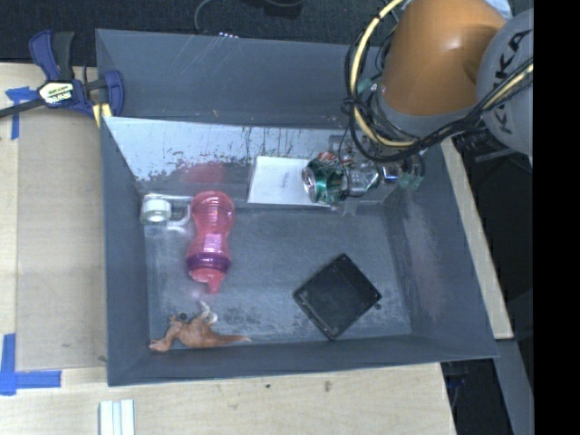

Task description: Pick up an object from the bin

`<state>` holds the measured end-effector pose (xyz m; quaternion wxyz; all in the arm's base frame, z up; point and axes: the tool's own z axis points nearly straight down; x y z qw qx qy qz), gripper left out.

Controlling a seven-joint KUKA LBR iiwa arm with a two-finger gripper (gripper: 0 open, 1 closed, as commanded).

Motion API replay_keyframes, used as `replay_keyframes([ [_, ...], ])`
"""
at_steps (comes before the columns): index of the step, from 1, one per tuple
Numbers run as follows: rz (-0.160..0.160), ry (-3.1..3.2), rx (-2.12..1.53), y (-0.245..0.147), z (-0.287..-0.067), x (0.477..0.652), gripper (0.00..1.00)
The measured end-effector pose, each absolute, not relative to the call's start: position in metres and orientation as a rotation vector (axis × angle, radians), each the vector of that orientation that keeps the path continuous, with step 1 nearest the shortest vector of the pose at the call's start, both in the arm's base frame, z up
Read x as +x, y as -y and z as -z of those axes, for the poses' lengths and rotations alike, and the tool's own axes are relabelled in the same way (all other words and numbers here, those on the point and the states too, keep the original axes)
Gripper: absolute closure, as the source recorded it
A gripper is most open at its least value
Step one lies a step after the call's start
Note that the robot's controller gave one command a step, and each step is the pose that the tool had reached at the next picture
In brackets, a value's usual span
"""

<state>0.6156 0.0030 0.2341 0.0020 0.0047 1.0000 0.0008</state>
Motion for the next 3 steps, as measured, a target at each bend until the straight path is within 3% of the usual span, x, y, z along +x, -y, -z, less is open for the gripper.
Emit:
replay_keyframes([
  [1, -0.002, -3.128, -0.245, 0.033, -0.196, 0.567, 1.00],
  [2, -0.002, -3.127, -0.244, 0.033, -0.197, 0.567, 1.00],
  [3, -0.001, -3.124, -0.237, 0.018, -0.316, 0.577, 1.00],
])
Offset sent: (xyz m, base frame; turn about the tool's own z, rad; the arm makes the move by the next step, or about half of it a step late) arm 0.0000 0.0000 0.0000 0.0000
